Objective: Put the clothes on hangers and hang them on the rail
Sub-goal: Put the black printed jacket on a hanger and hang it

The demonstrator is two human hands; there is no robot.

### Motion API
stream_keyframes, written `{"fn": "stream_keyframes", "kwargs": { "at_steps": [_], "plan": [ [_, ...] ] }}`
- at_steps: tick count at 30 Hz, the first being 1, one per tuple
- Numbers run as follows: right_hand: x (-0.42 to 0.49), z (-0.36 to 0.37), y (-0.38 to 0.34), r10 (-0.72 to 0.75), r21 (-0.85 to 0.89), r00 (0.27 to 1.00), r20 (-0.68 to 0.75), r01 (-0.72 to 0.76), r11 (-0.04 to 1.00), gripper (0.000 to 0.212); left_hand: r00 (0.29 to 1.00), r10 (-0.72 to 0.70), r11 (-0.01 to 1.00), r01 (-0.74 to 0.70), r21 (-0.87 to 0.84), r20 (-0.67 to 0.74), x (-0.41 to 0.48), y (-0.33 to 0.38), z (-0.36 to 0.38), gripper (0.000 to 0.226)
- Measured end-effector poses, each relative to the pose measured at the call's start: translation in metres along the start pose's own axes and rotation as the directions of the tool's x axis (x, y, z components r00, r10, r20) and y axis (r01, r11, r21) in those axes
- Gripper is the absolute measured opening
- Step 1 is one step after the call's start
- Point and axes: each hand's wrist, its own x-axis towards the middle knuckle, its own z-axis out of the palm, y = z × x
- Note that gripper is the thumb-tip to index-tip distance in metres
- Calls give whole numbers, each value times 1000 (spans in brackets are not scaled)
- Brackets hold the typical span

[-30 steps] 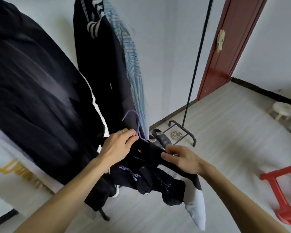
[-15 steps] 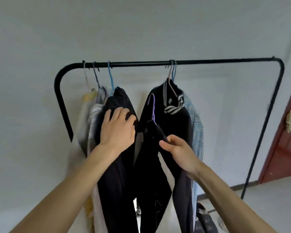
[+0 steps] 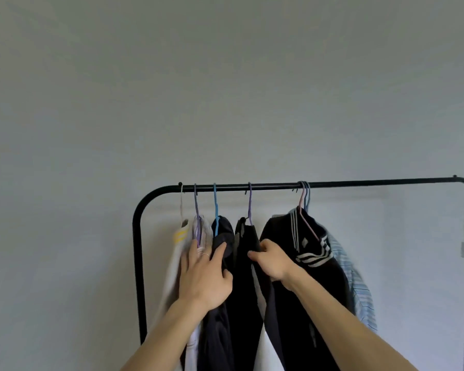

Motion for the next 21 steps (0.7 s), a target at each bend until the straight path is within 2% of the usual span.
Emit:
{"fn": "stream_keyframes", "kwargs": {
  "at_steps": [2,3,7,9,12,14,15,18,21],
  "plan": [
    [-5,11,19,37,73,999,-12,-36,997,18,1000,3,1000,-2,24,-28,3,0,3,65],
    [-9,14,25,29,50,999,-39,-27,998,20,999,4,999,-2,47,-44,4,0,4,63],
    [-31,6,34,-159,-238,984,-78,136,962,27,988,68,991,-50,122,-140,24,7,2,62],
    [-44,-7,34,-282,-345,952,-123,226,911,22,984,99,993,-87,83,-145,37,18,1,61],
    [-59,-33,27,-426,-467,843,-328,247,849,21,983,124,992,-118,53,-136,52,39,3,66],
    [-62,-54,29,-442,-542,765,-468,147,827,24,990,119,992,-116,39,-75,62,53,9,74],
    [-63,-63,31,-416,-584,760,-500,60,810,26,993,109,994,-108,30,-41,65,58,11,77],
    [-61,-81,44,-254,-703,851,-459,-174,689,23,997,74,997,-74,2,17,70,71,16,75],
    [-52,-87,51,-204,-742,886,-417,-203,639,18,999,46,999,-46,-16,11,72,79,18,73]
  ]
}}
